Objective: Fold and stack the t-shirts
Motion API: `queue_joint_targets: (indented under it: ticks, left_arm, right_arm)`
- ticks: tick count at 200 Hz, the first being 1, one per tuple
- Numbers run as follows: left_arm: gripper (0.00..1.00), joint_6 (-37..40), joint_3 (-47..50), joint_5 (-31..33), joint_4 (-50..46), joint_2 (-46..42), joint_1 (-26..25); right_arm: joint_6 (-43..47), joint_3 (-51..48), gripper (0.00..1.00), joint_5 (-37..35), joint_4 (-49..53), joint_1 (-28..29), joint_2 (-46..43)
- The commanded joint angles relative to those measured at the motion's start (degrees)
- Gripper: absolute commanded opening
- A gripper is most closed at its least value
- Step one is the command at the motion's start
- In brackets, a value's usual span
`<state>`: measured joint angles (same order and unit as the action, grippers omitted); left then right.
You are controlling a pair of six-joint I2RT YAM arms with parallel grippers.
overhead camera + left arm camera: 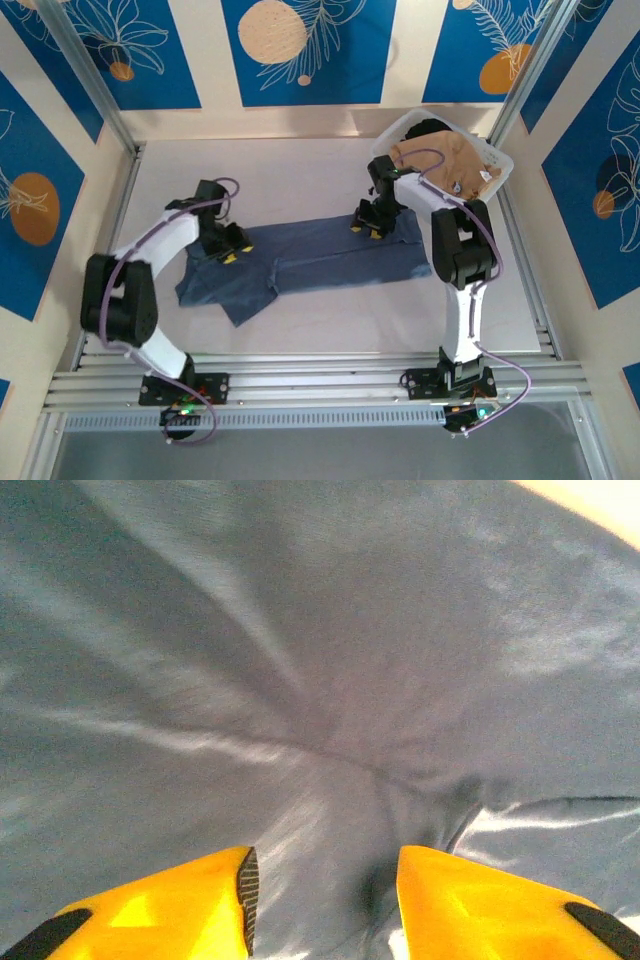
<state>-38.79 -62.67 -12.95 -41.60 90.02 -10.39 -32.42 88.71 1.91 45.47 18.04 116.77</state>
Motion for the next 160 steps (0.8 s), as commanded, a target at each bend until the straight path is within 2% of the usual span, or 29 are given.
queue_joint_targets:
  ticks: [1, 28, 67, 105, 160]
  left_arm:
    - [0.42, 5.0, 6.5, 2.6, -5.5, -3.9, 5.8]
    - [0.42, 9.2, 9.9, 1.3, -2.5, -3.3, 9.9]
    - [0.42, 11.0, 10.8, 0.7, 0.1, -0.1, 11.6]
    - [0.42, 12.1, 11.6, 4.6, -1.1, -0.3, 11.7]
    - [0.43, 11.2, 12.8, 3.4, 1.3, 0.6, 11.7]
  right_arm:
    - [3.3, -3.9, 0.53, 8.6, -4.7, 2.8, -7.9]
    - [1.0, -10.5, 0.57, 19.8, -12.4, 5.3, -11.8]
    - [-3.8, -16.2, 0.59, 26.1, -19.0, 6.8, -15.0]
    - [-4.4, -16.1, 0.60, 26.7, -18.6, 7.5, -15.3]
    - [-4.6, -14.8, 0.61, 26.6, -18.1, 7.6, -14.0]
